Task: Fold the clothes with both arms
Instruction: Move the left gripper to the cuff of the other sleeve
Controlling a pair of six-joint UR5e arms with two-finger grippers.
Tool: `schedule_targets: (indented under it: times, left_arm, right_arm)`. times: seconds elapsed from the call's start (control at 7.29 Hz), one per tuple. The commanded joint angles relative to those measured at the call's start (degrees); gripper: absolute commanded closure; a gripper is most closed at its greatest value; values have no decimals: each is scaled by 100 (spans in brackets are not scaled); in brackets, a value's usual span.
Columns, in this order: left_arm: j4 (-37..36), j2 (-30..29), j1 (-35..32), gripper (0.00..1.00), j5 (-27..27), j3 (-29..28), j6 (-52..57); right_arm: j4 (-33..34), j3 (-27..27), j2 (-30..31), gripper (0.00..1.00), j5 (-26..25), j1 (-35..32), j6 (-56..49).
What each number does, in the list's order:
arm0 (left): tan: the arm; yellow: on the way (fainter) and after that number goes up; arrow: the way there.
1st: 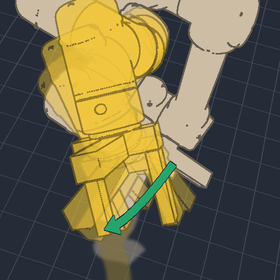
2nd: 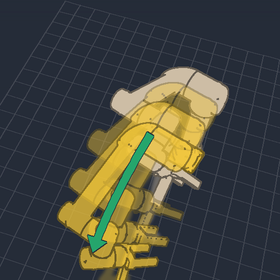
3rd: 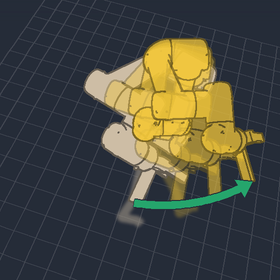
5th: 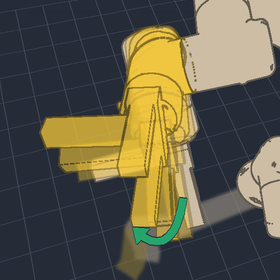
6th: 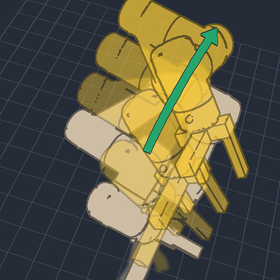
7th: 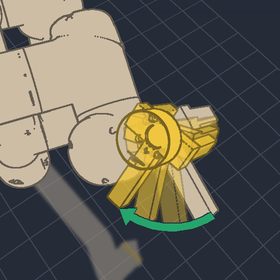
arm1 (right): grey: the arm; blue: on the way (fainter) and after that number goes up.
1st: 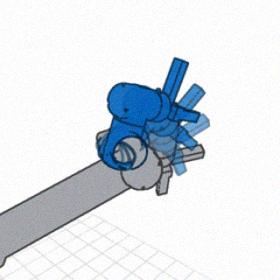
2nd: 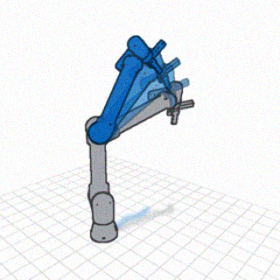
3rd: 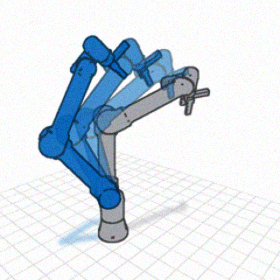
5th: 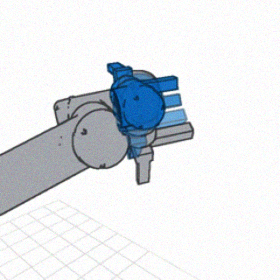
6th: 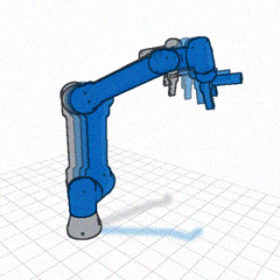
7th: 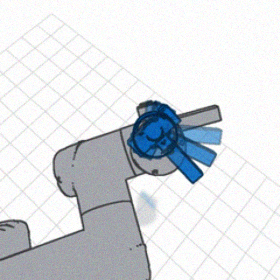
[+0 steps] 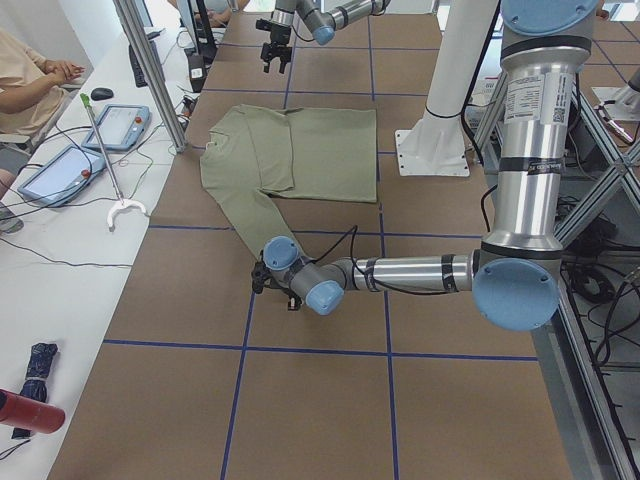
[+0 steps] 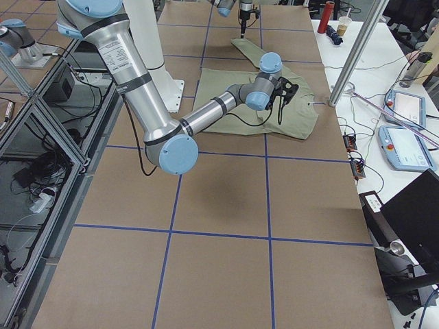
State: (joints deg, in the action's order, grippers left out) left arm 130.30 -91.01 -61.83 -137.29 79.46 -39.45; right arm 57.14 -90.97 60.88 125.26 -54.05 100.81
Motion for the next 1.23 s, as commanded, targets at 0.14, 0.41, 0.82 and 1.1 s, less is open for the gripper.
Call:
schedule_targets:
  times: [0.14,0.41,0.82,1.1]
  left_arm:
    - [-13,22,30,46,238,17,-1]
    - [-13,22,30,46,247,8,-1]
    - [-22,22,39,42,230,0,-19]
    - [-31,13,39,44,221,-18,-27]
  right_arm:
    - [-1,0,3,0,-1,0,0]
    - [8,-26,3,0,-1,0,9]
    - [-1,-26,38,0,-1,0,9]
    - [-1,-35,38,0,-1,0,9]
